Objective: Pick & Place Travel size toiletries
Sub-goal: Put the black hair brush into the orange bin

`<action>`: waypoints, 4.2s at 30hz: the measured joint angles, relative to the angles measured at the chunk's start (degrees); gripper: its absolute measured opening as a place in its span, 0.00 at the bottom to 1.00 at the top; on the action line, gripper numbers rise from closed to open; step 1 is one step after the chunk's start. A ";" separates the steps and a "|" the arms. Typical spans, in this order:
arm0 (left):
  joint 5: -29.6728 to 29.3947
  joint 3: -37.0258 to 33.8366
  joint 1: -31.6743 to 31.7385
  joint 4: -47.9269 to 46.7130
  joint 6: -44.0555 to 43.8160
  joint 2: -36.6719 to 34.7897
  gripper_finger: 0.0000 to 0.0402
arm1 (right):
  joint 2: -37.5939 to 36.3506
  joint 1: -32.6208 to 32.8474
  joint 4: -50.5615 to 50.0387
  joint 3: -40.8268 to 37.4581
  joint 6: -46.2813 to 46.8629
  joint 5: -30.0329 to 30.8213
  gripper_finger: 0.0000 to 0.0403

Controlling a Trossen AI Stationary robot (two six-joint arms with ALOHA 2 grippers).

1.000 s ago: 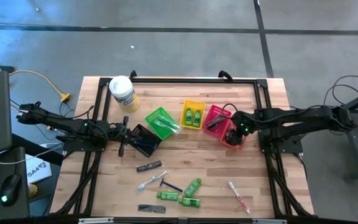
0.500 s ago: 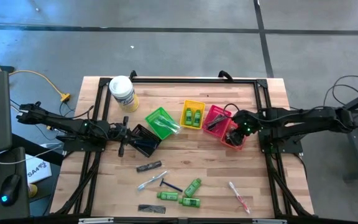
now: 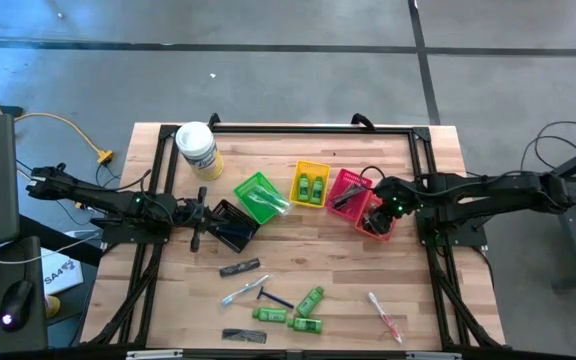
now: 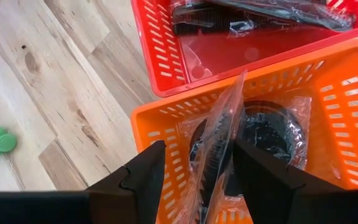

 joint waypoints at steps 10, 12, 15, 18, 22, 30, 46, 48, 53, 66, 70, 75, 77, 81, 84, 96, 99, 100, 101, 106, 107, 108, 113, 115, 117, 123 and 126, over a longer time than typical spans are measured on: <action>-0.09 0.00 -0.01 0.26 -0.07 -0.02 0.00 | 0.00 0.00 0.04 0.00 -0.44 2.08 0.44; -0.11 0.00 -0.01 0.24 0.17 0.00 0.00 | 0.00 0.00 0.04 0.00 -0.44 2.46 0.44; -0.22 0.00 -0.01 0.24 1.51 -0.02 0.00 | 0.00 0.00 0.05 0.00 -0.90 2.46 0.44; -0.24 0.00 -0.01 0.22 2.71 0.00 0.00 | 0.00 0.00 0.70 0.00 -1.74 2.47 0.44; -0.23 0.00 0.00 0.39 2.69 0.00 0.00 | 0.00 0.00 2.58 0.00 -1.94 2.30 0.44; -0.20 0.00 -0.01 0.44 1.22 -0.02 0.00 | 0.00 0.00 5.33 -0.02 -2.97 2.46 0.44; -0.48 0.00 0.01 0.44 1.62 -0.02 0.00 | 0.02 0.00 11.14 -0.02 -4.39 0.63 0.44; -0.48 0.00 0.01 0.44 1.51 -0.02 0.00 | 0.02 0.02 11.13 -0.02 -4.29 0.63 0.44; -0.48 0.00 0.01 0.44 1.20 -0.02 0.00 | 0.02 0.00 11.18 -0.02 -1.94 0.81 0.44; -0.04 0.02 0.01 4.21 6.19 -0.04 0.00 | -2.99 1.13 11.08 -0.02 -4.21 1.02 0.44; -0.03 0.02 0.01 4.09 6.27 0.00 0.00 | -2.97 3.06 6.55 -0.02 0.55 0.56 0.44; 0.00 0.02 0.01 4.12 5.69 0.00 0.00 | -1.40 5.22 -1.19 -0.04 7.79 1.01 0.44; 0.02 0.02 0.01 4.21 5.52 -0.02 0.00 | -0.52 6.34 -1.57 -0.04 9.29 1.74 0.44; 0.06 0.02 0.00 4.26 4.48 0.00 0.00 | 2.32 7.96 -1.94 -0.04 10.73 3.99 0.44; 0.09 0.02 0.01 4.24 4.26 -0.02 0.00 | 4.60 7.89 -2.40 -0.04 10.73 6.29 0.44; 0.09 0.02 0.01 4.15 4.61 -0.01 0.00 | 8.44 7.82 -2.32 -0.04 10.01 6.77 0.06; 0.09 0.02 0.01 4.15 4.22 0.00 0.00 | 7.16 7.82 -2.05 -0.02 9.97 6.79 0.07; 0.09 0.02 0.01 4.13 4.20 0.00 0.00 | 6.68 7.82 -2.02 -0.02 10.02 6.78 0.08; 0.09 0.02 0.01 4.13 4.08 -0.02 0.00 | 6.10 7.76 -1.92 -0.02 10.20 6.79 0.09; 0.07 0.02 0.01 4.13 4.00 0.00 0.00 | 1.53 7.72 -0.97 -0.02 12.13 6.75 0.08; 0.07 0.02 -0.01 4.13 4.00 -0.02 0.00 | 0.36 7.72 -0.47 -0.02 12.19 6.73 0.06; 0.09 0.02 0.01 4.13 4.00 0.00 0.00 | -0.72 7.72 -0.03 -0.02 12.32 6.81 0.06; 0.07 0.02 -0.01 3.51 3.98 -0.01 0.00 | -4.01 7.67 0.29 0.02 16.87 7.86 0.07; 0.07 0.02 0.00 2.88 3.80 0.00 0.00 | -3.96 7.68 -0.77 0.02 19.17 8.31 0.08; 0.06 0.02 -0.01 2.73 2.76 0.00 0.00 | -3.59 7.71 -2.11 0.02 21.77 9.30 0.08; 0.07 0.02 0.01 3.02 1.18 0.00 0.00 | 1.55 7.78 -2.54 0.00 24.89 9.55 0.06; 0.07 0.02 0.01 3.02 1.18 -0.02 0.00 | 4.29 7.74 -1.51 0.00 23.80 8.75 0.08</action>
